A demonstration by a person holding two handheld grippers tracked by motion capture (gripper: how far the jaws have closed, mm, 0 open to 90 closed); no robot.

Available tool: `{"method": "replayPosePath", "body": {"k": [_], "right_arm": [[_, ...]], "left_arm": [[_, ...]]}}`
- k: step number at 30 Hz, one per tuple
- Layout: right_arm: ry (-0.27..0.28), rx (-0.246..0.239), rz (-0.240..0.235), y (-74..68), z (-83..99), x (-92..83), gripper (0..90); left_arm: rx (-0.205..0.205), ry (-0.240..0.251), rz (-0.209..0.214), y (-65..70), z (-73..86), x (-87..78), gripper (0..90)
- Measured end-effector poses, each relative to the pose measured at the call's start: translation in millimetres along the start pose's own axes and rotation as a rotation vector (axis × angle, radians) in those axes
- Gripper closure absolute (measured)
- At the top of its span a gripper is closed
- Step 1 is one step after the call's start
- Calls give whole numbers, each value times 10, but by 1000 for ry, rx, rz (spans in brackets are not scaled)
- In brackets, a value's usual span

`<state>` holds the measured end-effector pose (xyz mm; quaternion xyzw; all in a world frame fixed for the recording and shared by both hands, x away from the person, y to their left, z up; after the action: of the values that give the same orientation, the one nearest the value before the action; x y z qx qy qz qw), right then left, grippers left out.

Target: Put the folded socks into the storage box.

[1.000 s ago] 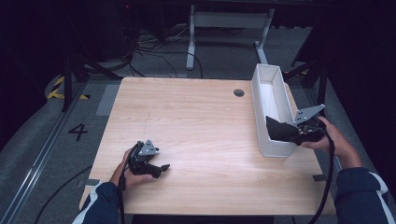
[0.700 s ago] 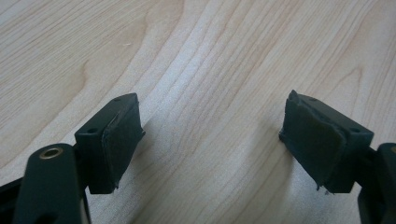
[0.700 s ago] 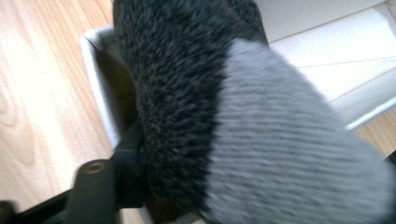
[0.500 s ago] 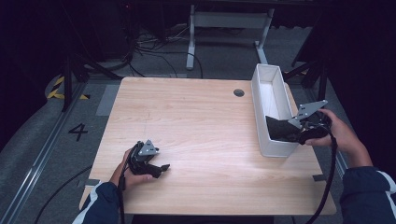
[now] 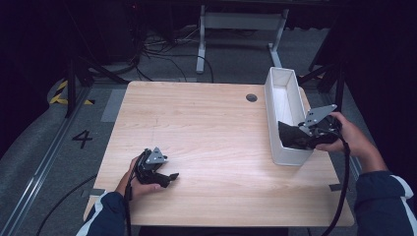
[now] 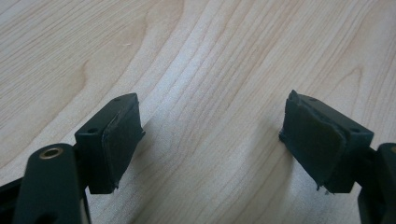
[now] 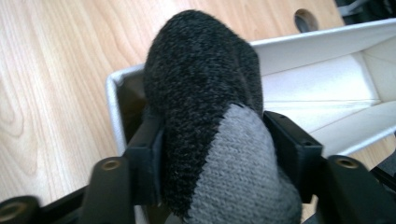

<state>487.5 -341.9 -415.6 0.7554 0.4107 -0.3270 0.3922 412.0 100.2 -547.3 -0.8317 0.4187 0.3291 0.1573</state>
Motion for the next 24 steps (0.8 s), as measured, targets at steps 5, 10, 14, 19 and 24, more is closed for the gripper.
{"method": "replayPosePath", "body": {"k": [5, 10, 14, 19, 24], "right_arm": [[-83, 13, -56, -4, 92, 105, 519], [-174, -20, -88, -32, 230, 274, 538], [-195, -26, -102, -29, 239, 338, 541], [-201, -1, -125, -28, 261, 394, 545], [-211, 19, -152, -38, 287, 450, 549]], "left_arm": [[-1, 1, 1, 2, 0, 1, 203], [-1, 1, 1, 2, 0, 1, 203], [0, 0, -1, 0, 0, 0, 203], [-1, 0, 1, 2, 0, 1, 203], [-1, 2, 2, 2, 0, 1, 203]]}}
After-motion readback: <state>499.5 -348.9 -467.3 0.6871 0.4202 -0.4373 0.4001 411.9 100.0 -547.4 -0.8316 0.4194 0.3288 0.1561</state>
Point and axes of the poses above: each handheld gripper's, and its own axes: x roughly forward along the jaws, z roughly out of its underside, y roughly to its right, the point moved 9 cm from there along x, roughly forward along the jaws, and after that the axes turned 3 degrees about y, right-handed, at the moved point
